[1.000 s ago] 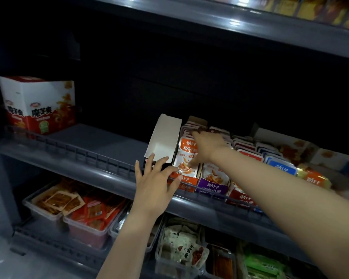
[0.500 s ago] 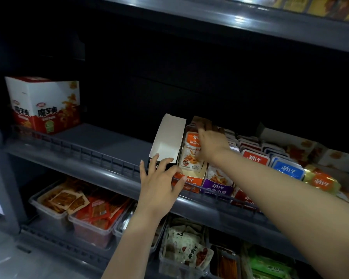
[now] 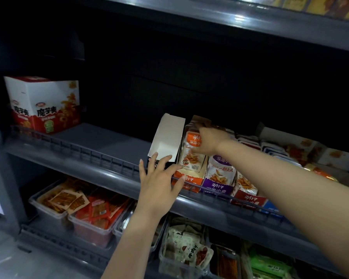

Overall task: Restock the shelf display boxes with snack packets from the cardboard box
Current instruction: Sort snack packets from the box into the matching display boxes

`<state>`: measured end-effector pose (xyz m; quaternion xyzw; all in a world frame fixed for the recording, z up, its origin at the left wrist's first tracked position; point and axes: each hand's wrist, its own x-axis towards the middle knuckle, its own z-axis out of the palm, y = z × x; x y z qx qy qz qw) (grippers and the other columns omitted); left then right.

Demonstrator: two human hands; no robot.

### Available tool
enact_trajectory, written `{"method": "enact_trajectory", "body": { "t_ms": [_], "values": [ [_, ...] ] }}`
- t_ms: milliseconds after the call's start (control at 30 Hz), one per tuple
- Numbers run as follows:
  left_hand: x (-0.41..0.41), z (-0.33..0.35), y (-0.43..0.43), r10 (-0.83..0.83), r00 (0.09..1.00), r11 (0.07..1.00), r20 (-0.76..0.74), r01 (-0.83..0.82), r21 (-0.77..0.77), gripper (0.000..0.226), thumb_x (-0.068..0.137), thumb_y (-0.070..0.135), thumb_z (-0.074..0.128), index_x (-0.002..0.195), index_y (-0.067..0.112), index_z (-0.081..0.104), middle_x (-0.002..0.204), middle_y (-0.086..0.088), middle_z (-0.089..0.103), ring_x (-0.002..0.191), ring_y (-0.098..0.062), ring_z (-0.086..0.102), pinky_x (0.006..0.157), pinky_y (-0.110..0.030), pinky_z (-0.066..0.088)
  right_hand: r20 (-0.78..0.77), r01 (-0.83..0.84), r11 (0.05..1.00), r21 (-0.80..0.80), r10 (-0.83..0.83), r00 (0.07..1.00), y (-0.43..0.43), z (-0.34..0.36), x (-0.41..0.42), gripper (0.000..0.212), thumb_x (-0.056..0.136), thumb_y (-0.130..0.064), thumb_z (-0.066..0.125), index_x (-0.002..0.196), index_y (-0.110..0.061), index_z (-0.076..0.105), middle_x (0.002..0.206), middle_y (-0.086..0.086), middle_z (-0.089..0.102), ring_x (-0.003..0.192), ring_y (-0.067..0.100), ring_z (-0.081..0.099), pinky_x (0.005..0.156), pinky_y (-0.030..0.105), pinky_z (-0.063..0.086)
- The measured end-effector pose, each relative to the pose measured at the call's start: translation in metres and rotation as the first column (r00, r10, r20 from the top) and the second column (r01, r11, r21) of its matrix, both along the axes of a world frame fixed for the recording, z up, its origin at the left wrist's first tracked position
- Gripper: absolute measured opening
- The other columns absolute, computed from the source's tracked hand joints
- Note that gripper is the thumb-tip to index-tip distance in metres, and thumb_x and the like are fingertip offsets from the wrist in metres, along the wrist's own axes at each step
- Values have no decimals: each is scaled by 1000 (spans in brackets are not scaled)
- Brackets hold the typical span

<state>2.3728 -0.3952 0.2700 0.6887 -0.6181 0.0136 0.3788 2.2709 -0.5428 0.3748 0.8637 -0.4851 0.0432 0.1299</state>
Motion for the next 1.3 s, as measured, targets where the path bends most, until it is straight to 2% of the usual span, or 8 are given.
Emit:
{"method": "enact_trajectory", "body": {
  "t_ms": [233,567,733,900,1000,1133,1233,1300],
  "values": [
    [1,-1,-2,2,1000,1000,20,-1,-11,38,96,50,41,130,38,52,150,9,33,147,-17,1,115,-46,-15,116,74,992,99,-85,990,-4,12,-4,56,86,-49,63,130,-19,47,118,3,60,102,18,59,75,25,47],
    [0,-1,-3,2,1000,1000,30,-2,-21,37,96,49,42,130,38,51,152,8,30,147,-16,1,116,-46,-14,157,-5,995,97,-11,987,6,14,-8,62,83,-45,67,135,-19,46,126,3,58,107,19,59,83,28,50],
    [-13,8,11,-48,995,982,83,62,-177,31,93,37,54,121,25,61,136,1,50,135,-23,33,115,-45,18,314,-196,980,-47,201,928,55,18,-54,51,89,-37,62,135,-22,47,136,2,48,123,21,47,102,34,37],
    [-59,-13,52,-220,975,942,-43,201,-271,27,94,35,48,110,20,63,110,7,61,105,-12,53,88,-29,42,472,-282,949,-140,314,824,137,-40,-146,37,89,-27,61,125,-20,55,133,-2,48,124,17,45,103,30,33],
    [-96,-60,77,-353,934,935,-53,351,-42,17,94,26,56,107,22,64,104,8,62,99,-11,56,81,-26,44,543,-255,967,-24,227,808,189,-107,-195,29,91,-24,60,119,-23,57,124,-9,49,117,7,47,99,25,37],
    [-134,-139,107,-450,886,768,-114,449,456,26,94,33,53,118,25,60,114,3,62,103,-15,58,84,-27,47,502,-190,928,319,4,865,240,-214,-249,27,92,-25,58,118,-27,56,123,-13,47,113,2,47,95,14,37],
    [-151,-193,130,-378,903,583,-205,404,705,25,95,37,52,116,24,57,113,1,64,103,-18,60,86,-29,47,399,-88,795,600,-203,894,265,-287,-282,31,94,-31,56,124,-27,51,128,-12,42,117,7,48,95,21,42],
    [-155,-226,145,-264,910,465,-320,411,784,24,94,35,55,113,21,57,114,-4,64,104,-20,61,86,-30,47,343,-12,635,773,-401,849,277,-326,-296,35,94,-31,58,126,-21,50,130,-6,42,116,12,50,87,16,43]
  ]
}}
